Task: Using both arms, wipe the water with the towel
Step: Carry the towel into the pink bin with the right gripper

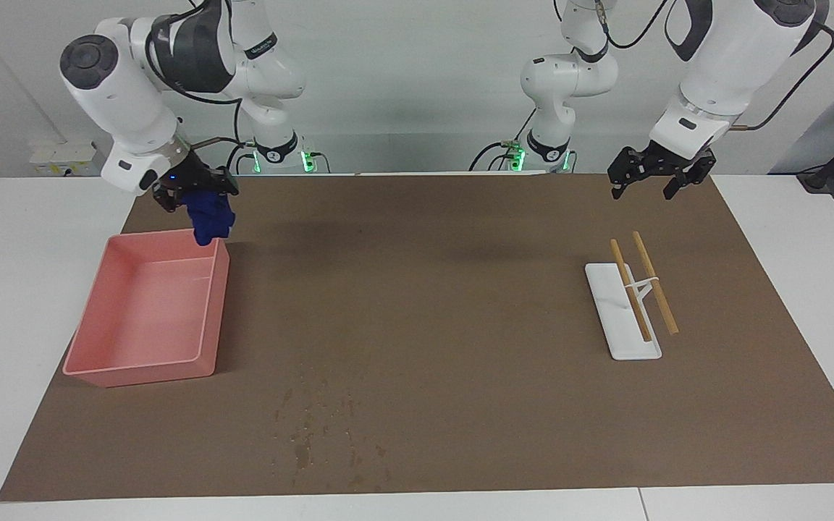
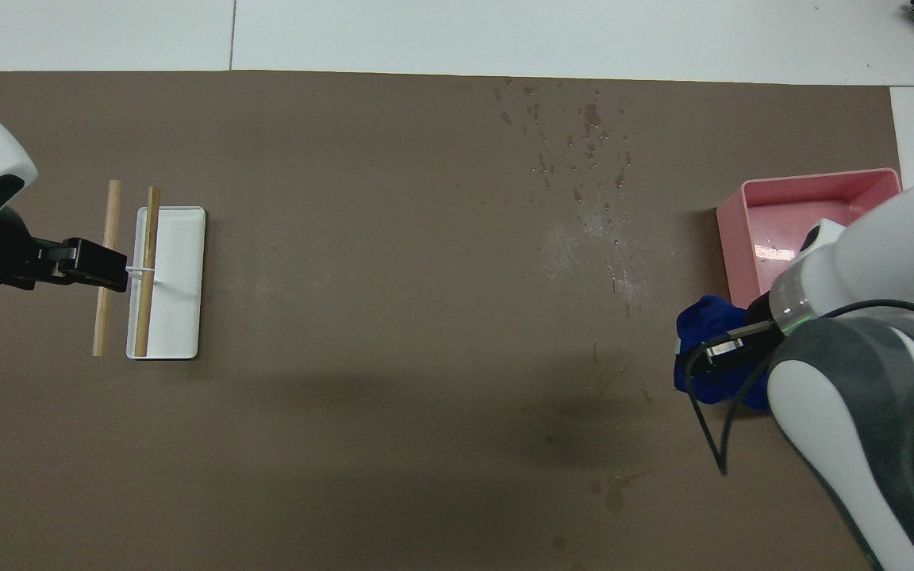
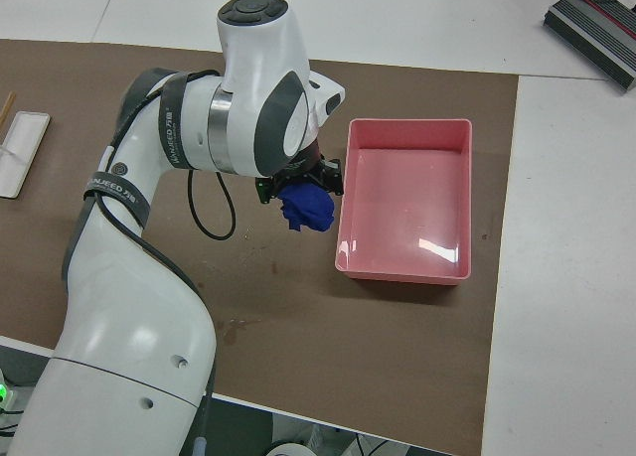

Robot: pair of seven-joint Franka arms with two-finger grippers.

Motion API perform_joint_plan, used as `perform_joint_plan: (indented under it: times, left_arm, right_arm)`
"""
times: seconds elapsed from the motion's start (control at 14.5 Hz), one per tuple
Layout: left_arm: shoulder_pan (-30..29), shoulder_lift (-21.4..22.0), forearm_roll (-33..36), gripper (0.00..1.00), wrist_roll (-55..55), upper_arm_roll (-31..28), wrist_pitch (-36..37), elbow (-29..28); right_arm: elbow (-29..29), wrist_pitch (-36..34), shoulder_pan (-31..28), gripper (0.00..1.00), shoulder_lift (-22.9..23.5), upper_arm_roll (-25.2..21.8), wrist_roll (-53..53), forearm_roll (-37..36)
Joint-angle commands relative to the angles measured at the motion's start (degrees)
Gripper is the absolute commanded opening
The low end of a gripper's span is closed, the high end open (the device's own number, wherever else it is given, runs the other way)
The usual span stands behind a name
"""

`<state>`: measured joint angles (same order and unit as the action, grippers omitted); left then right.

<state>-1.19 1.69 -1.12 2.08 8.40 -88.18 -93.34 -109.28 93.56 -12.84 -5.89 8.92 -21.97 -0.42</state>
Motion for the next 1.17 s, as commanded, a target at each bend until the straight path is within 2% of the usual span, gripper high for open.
perform_joint_plan:
  times: [0.0, 0.41, 0.62, 0.96, 1.1]
  left_arm:
    - [-0.39, 1.47, 0.77, 1.00, -0.32, 0.12, -0.76, -1.76]
    - [-0.30, 1.47, 0.77, 1.00, -0.32, 0.12, -0.67, -1.76]
    - [-0.39, 1.47, 0.77, 1.00, -0.32, 0.12, -0.76, -1.76]
    - [-0.39, 1.47, 0.77, 1.00, -0.32, 0.12, -0.67, -1.76]
    - [-0.39, 1.47, 0.77, 1.00, -0.32, 0.12, -0.76, -1.76]
  right_arm:
    - [0.39, 4.68, -2.27, 0.00, 0.97, 0.75, -6.05, -2.82]
    - [-6.20, 20.23, -8.68, 0.00, 1.84, 0.83, -18.70, -5.73]
    - [-6.21, 24.37, -10.80, 0.00, 5.79, 0.83, -20.39, -5.73]
    - [-6.38, 29.04, -13.35, 0.00, 9.58, 0.83, -20.74, -5.82]
    - [-6.38, 29.04, -13.26, 0.14, 9.67, 0.83, -20.83, -5.82]
